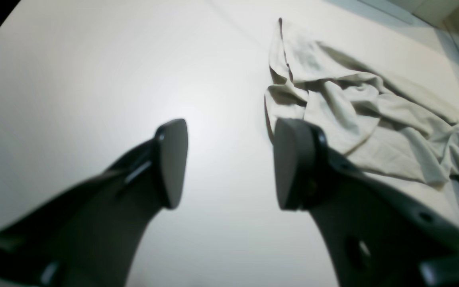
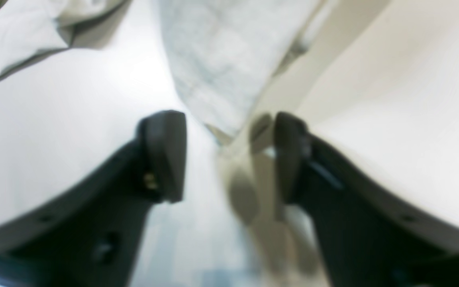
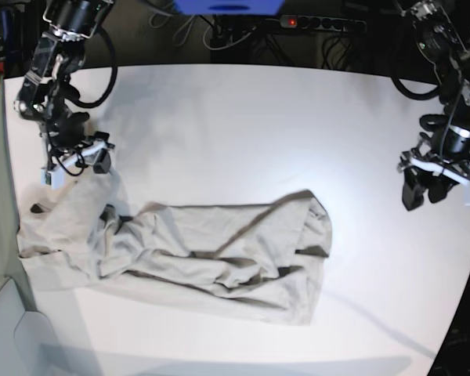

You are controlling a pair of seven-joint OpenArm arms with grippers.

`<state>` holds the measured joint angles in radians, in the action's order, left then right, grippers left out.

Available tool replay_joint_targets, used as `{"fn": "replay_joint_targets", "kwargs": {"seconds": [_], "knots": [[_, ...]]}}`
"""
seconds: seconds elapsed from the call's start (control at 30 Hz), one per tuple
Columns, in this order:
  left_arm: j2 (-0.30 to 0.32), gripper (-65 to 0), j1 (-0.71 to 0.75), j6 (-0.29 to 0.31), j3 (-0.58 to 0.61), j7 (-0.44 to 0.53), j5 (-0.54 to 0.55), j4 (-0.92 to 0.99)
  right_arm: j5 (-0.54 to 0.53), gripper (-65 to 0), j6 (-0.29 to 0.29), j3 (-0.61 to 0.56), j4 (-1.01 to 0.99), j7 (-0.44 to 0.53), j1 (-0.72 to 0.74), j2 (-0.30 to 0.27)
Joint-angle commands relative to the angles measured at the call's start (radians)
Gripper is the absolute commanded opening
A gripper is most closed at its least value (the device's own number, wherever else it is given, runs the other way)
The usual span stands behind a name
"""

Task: Layout the t-shirt on the table in an organized manner, then fold the t-shirt properly
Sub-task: 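Pull the shirt end further outward with the right gripper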

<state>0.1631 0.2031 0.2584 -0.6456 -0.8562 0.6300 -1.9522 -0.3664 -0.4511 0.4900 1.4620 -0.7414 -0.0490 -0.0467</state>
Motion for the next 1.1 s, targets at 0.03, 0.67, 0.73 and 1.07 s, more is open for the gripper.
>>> {"fn": "replay_joint_targets", "kwargs": {"seconds": [0.03,0.67,0.73,1.07], "knots": [[0.01,-31.3,-0.008,0.003,-0.001,0.027,0.012,-0.02,-0.009,-47.9,-0.007,0.0,0.013,0.009,0.024,-0.005],[-0.013,-31.3,-0.011,0.003,-0.001,0.028,0.014,-0.023,-0.145,-65.0,-0.008,0.106,0.472,0.009,-0.191,-0.005],[-0.012,-31.3,-0.011,0.003,-0.007,0.03,0.047,-0.02,-0.194,-65.0,-0.008,0.175,0.521,0.009,-0.228,-0.005],[-0.01,-31.3,-0.034,0.003,0.0,0.028,0.115,-0.014,-0.283,-65.0,-0.005,0.5,0.533,0.009,-0.203,-0.005]]}}
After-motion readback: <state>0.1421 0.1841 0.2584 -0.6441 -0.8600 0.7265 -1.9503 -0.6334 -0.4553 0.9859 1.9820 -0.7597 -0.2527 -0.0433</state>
